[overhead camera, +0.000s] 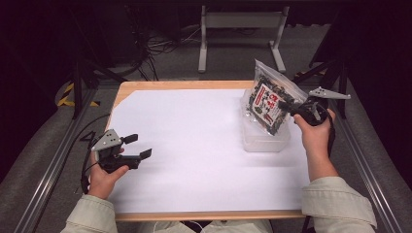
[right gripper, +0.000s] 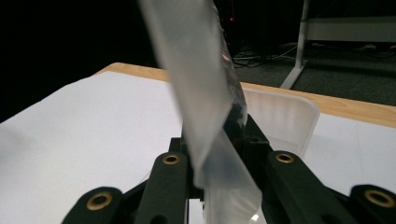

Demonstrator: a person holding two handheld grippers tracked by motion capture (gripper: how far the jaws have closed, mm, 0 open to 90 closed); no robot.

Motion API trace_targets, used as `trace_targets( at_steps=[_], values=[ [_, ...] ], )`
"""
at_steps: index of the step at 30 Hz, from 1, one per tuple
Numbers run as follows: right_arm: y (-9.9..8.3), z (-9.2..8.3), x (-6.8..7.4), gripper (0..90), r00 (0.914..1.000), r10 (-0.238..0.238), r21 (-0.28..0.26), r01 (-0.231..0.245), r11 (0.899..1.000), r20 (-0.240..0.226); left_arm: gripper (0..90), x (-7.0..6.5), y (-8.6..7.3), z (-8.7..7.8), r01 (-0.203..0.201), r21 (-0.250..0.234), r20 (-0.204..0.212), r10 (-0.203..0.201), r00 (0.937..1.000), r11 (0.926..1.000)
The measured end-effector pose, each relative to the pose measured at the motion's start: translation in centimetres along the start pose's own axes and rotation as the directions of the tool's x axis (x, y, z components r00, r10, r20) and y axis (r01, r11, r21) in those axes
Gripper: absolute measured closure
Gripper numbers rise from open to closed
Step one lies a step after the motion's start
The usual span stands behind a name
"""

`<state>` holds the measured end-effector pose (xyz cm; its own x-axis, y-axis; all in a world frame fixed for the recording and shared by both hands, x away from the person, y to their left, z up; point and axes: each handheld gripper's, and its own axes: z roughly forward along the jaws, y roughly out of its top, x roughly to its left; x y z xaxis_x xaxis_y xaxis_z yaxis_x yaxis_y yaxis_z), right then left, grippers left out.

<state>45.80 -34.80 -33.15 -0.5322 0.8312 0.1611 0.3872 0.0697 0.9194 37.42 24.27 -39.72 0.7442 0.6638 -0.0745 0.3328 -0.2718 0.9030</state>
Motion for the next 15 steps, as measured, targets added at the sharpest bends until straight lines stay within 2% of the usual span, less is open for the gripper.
trace_targets(
  at_steps=[4,6,7,9,12,15],
  values=[
    [0.1,0.0,0.0,75.4,0.9999,-0.01,-0.007,0.01,1.0,0.003,21.0,0.0,-0.1,0.1,0.008,0.004,0.002,-0.008,1.0,1.0],
    [0.1,0.0,0.2,65.4,0.9998,-0.021,-0.023,0.021,1.0,0.008,21.0,0.0,-0.1,0.2,0.006,0.004,0.002,-0.006,1.0,1.0],
    [0.1,0.0,0.2,65.4,0.9998,-0.021,-0.023,0.021,1.0,0.008,21.0,0.0,-0.1,0.2,0.006,0.004,0.002,-0.006,1.0,1.0],
    [0.2,-0.2,0.4,51.3,0.9996,-0.023,-0.059,0.024,0.998,0.017,21.0,0.1,-0.2,0.1,0.004,0.005,-0.001,-0.004,1.0,1.0],
    [0.3,-0.5,0.7,40.5,0.9988,-0.039,-0.083,0.041,0.996,0.03,21.0,0.1,-0.3,0.0,0.008,0.003,-0.001,-0.008,1.0,1.0],
    [0.1,-1.1,0.8,36.0,0.9975,-0.049,-0.088,0.053,0.995,0.051,21.0,0.0,-0.4,-0.1,0.007,0.005,-0.003,-0.007,1.0,1.0]
  ],
)
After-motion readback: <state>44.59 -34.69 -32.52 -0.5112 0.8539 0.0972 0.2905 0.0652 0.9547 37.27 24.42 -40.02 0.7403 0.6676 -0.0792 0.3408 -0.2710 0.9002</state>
